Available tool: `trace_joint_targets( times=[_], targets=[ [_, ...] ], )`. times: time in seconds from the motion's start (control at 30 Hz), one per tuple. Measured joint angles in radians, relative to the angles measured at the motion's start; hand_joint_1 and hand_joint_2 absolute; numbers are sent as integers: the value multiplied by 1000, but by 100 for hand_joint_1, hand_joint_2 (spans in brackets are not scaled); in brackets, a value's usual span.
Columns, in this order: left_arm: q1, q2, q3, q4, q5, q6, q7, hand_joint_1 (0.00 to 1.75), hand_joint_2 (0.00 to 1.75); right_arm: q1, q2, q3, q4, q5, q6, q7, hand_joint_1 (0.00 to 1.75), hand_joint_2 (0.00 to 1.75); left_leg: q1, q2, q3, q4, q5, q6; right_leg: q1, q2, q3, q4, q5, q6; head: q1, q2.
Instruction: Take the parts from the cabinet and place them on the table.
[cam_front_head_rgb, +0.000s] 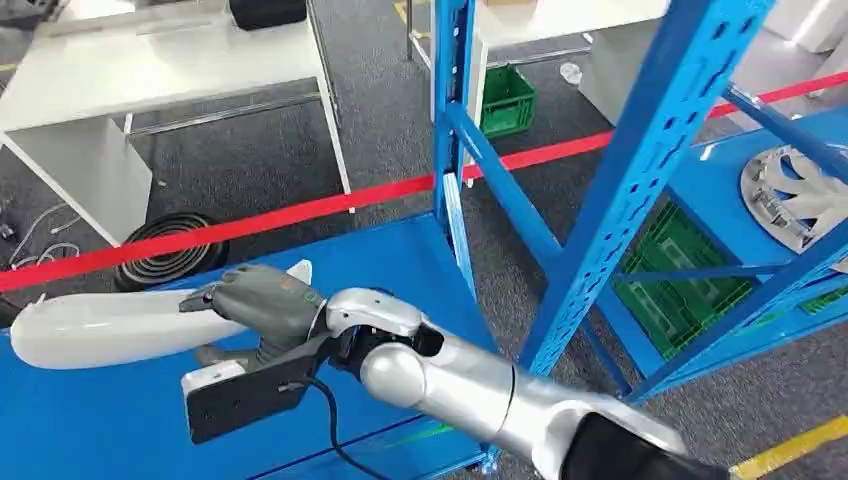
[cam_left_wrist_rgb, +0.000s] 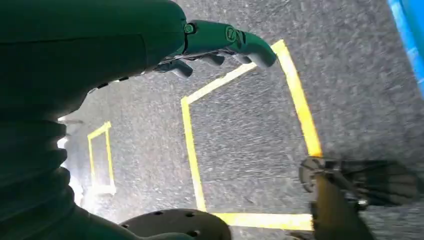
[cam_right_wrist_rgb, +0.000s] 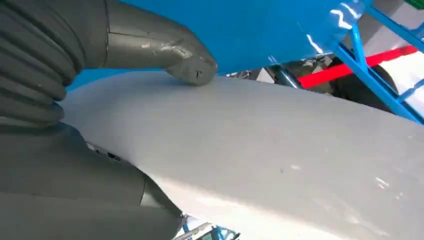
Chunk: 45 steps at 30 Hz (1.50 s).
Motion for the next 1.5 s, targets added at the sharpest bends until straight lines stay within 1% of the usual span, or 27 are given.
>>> trace_joint_targets(
  times=[0.07,0.17,0.23,0.3,0.37,0.43,0.5,0.57,0.63,0.7,0.73,0.77,0.8,0.87,0.9,0.93,1.07,1.1,1.13,1.2,1.23,1.27,1.33,1.37,1.4,1.43,1.5],
  targets=[
    [5,0,-1,0,-13,0,3,0,175,16,-11,-3,-8,-3,0,-2,175,175,6,1,-6,-1,0,-14,-3,-3,-14,-3,16,-28,0,0],
    [0,5,-2,-1,-16,5,2,0,175,26,-23,-5,-10,-13,3,-22,175,175,0,2,-73,176,-161,-8,5,-5,-49,-3,44,-47,-8,0],
    [-6,11,-2,-2,-20,9,-2,0,175,34,-31,-7,-10,-17,3,-38,175,175,-8,2,-99,309,-220,-3,14,-5,-75,-3,64,-51,-8,0],
    [-13,15,-2,-3,-24,10,-4,0,175,38,-38,-9,-10,-25,1,-53,175,175,-18,1,-47,287,-183,10,20,-5,-100,-1,84,-51,-8,0],
    [-24,16,-2,-7,-26,11,-10,0,175,37,-43,-14,-10,-32,-2,-70,175,175,-28,0,71,136,-134,29,24,-5,-119,-1,101,-48,-8,0],
    [-39,17,-2,-11,-26,16,-13,0,175,35,-44,-24,-11,-35,-6,-82,175,175,-37,-1,155,7,-173,38,29,-6,-127,0,116,-38,-7,0],
    [-47,17,-2,-11,-26,20,-18,0,175,34,-46,-27,-11,-39,-10,-91,175,175,-42,-3,138,12,-163,42,26,-9,-123,-6,133,-27,-9,0],
    [-51,15,-2,-11,-25,21,-18,0,175,35,-51,-31,-10,-40,-12,-91,175,175,-32,4,125,0,-139,61,27,-8,-130,-10,142,-12,-8,0],
    [-55,17,-1,-13,-25,21,-18,0,175,33,-55,-36,-11,-40,-14,-91,175,175,-33,8,107,0,-115,78,24,-9,-160,56,43,-6,-5,0],
    [-54,17,-1,-13,-25,22,-19,0,175,34,-58,-37,-11,-40,-16,-93,175,175,-34,9,74,2,-91,77,22,-10,-200,209,-67,2,-3,0],
    [-54,17,-1,-13,-23,27,-25,0,175,35,-60,-38,-11,-36,-18,-98,175,175,-34,10,57,4,-78,77,22,-10,-211,278,-86,5,-3,0],
    [-54,18,-1,-13,-18,32,-32,0,175,36,-61,-40,-11,-29,-19,-102,175,175,-34,10,41,6,-68,77,22,-10,-204,302,-73,4,-3,0],
    [-54,18,0,-13,-5,39,-39,0,175,37,-63,-42,-11,-26,-19,-103,175,175,-35,10,27,8,-58,75,22,-10,-179,287,-43,2,-2,0],
    [-52,22,3,-13,5,42,-46,0,175,36,-62,-45,-17,-20,-19,-98,175,175,-36,10,1,12,-40,69,25,-10,-66,150,13,-10,-2,0],
    [-51,23,3,-13,0,42,-42,0,175,34,-60,-47,-24,-19,-21,-93,175,175,-35,10,-4,17,-33,66,29,-10,4,59,2,-19,-2,0],
    [-46,28,3,-13,-4,39,-33,0,175,34,-55,-51,-34,-18,-21,-79,175,175,-40,9,-13,18,-27,59,32,-10,52,-19,-38,-27,-2,0],
    [-3,49,13,-11,11,40,-30,0,175,42,-45,-61,-61,-22,-16,-45,175,175,-36,11,-12,0,7,32,34,-11,32,-38,-6,-52,0,0],
    [7,52,16,-10,14,41,-30,0,175,43,-42,-61,-65,-24,-15,-45,175,175,-33,8,-20,11,-17,27,29,-13,27,-43,7,-59,0,0],
    [17,52,17,-10,17,42,-29,0,175,44,-39,-62,-69,-25,-15,-43,175,175,-33,5,-36,42,-72,23,27,-13,15,-45,18,-66,-3,0],
    [30,58,23,-8,18,42,-27,0,175,47,-36,-65,-76,-25,-14,-43,175,175,-31,4,-69,191,-194,14,27,-13,-15,-44,43,-68,-5,0],
    [32,61,27,-8,18,43,-27,0,175,53,-36,-66,-77,-25,-14,-43,175,175,-31,4,-82,264,-222,11,28,-15,-31,-42,55,-67,-5,0],
    [33,63,27,-8,18,43,-27,0,175,58,-36,-68,-77,-26,-14,-43,175,175,-30,4,-80,306,-216,9,27,-16,-47,-41,65,-65,-5,0],
    [35,66,29,-8,18,43,-27,0,175,62,-36,-68,-77,-27,-14,-43,175,175,-27,4,-25,274,-145,5,23,-17,-79,-35,87,-59,-4,0],
    [35,68,30,-9,18,43,-26,0,175,62,-36,-70,-79,-27,-14,-43,175,175,-24,4,35,199,-115,2,20,-17,-96,-29,97,-53,-4,0],
    [34,68,31,-9,17,43,-23,0,175,62,-36,-73,-81,-27,-14,-43,175,175,-21,3,102,110,-116,0,19,-17,-107,-21,104,-47,-5,0],
    [32,66,31,-10,9,43,-18,0,175,63,-34,-76,-87,-27,-15,-43,175,175,-22,-2,171,20,-160,-4,23,-16,-117,-14,108,-41,-6,0],
    [32,68,30,-10,-7,43,-16,0,175,68,-35,-79,-94,-30,-16,-52,175,175,-29,-3,170,-9,-173,21,26,-16,-118,-12,124,-30,-4,0]
  ],
)
